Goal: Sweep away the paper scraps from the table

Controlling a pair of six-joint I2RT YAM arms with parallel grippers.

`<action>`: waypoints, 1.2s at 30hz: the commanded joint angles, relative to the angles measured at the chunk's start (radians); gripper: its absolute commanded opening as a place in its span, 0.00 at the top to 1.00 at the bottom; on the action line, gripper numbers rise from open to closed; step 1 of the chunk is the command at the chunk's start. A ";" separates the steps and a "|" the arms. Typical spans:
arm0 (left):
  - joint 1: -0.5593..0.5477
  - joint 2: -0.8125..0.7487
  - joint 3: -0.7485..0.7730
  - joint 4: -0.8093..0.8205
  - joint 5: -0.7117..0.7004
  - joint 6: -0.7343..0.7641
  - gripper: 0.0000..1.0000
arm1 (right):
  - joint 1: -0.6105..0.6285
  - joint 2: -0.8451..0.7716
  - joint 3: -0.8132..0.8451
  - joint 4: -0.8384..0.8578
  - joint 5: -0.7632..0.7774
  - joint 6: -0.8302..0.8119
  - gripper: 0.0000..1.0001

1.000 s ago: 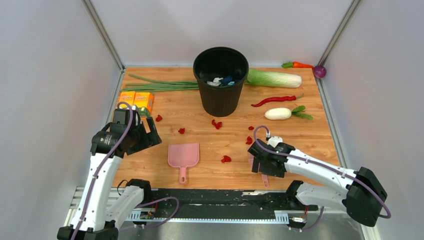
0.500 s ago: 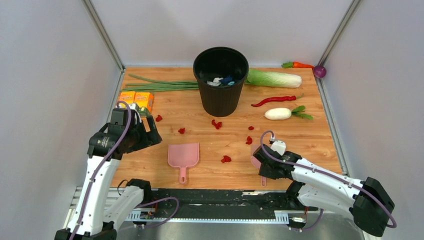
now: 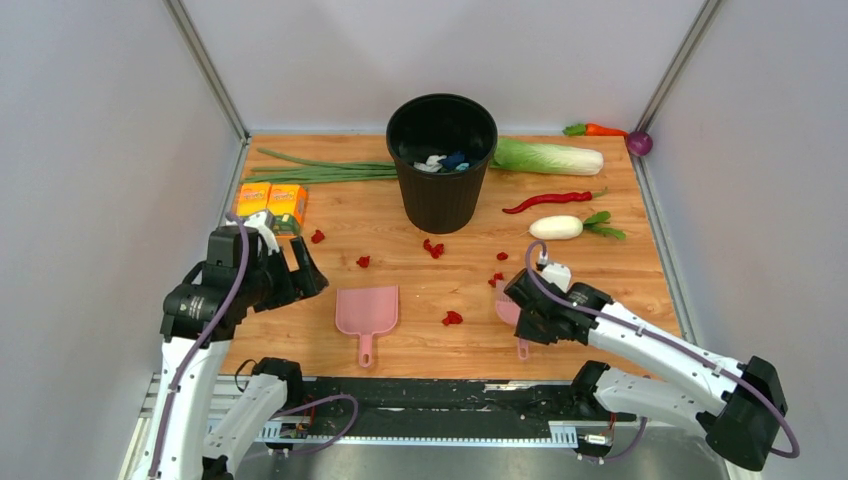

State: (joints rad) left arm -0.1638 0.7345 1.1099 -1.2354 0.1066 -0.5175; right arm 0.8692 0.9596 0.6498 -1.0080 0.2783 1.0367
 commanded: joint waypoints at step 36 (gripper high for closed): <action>-0.523 0.356 0.120 0.646 0.231 -0.335 0.14 | 0.203 0.241 0.843 -0.007 -0.103 -0.233 0.97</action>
State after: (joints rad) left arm -0.6804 1.1011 1.1873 -0.6674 0.4065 -0.8085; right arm 1.0424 1.1912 1.4410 -1.0584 0.1806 0.8299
